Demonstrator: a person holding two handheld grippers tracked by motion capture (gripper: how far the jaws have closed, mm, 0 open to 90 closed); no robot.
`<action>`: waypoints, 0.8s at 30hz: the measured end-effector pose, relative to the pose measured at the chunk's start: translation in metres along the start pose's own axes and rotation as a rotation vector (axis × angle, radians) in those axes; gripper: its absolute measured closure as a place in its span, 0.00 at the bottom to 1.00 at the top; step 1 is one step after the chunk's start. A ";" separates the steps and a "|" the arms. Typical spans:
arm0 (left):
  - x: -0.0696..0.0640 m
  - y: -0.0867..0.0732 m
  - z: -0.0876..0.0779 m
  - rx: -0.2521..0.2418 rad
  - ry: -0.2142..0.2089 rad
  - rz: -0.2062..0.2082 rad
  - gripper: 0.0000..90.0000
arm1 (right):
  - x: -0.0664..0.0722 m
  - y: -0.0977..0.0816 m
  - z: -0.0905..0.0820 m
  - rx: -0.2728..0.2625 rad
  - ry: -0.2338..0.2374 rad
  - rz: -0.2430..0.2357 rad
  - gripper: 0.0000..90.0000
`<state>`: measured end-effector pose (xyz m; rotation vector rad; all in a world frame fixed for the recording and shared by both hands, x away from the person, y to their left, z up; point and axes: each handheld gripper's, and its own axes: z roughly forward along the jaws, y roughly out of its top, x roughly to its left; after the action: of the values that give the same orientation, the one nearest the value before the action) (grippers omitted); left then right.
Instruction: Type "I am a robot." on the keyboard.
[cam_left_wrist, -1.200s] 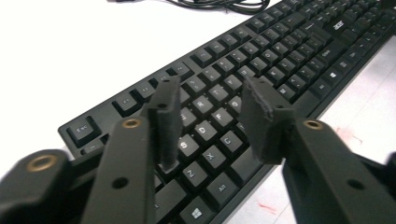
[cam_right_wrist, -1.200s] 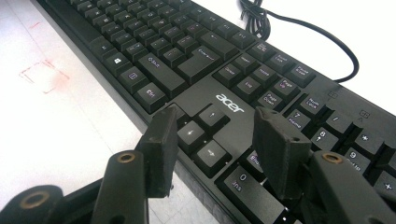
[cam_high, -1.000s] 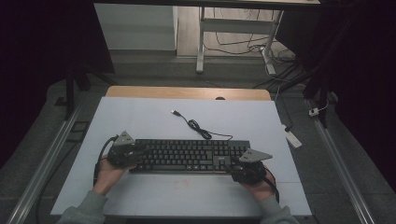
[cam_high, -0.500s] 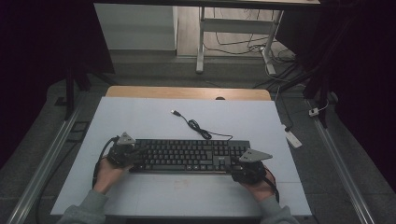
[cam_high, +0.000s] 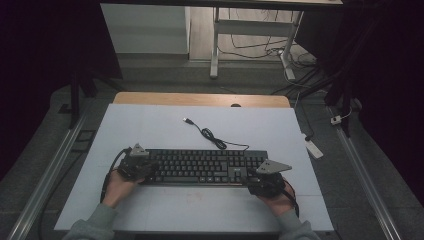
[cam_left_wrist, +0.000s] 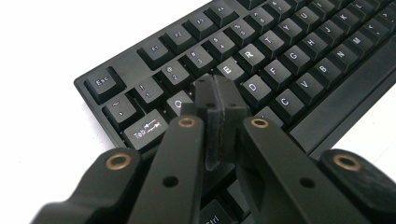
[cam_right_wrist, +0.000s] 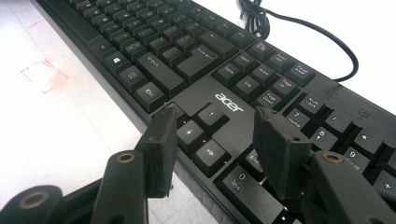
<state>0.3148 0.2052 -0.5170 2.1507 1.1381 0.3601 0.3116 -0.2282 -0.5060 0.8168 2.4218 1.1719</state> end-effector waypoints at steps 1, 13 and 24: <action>0.000 0.000 0.000 0.002 -0.002 0.000 0.98 | 0.000 0.000 0.000 0.000 0.000 0.000 0.56; -0.001 -0.001 0.004 0.013 0.006 0.003 0.98 | 0.000 0.000 -0.001 0.001 0.001 -0.001 0.56; -0.001 -0.001 0.006 0.023 0.005 0.000 0.98 | 0.000 0.000 0.000 0.001 0.002 0.001 0.56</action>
<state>0.3165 0.2029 -0.5220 2.1713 1.1506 0.3543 0.3114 -0.2287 -0.5058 0.8180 2.4235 1.1730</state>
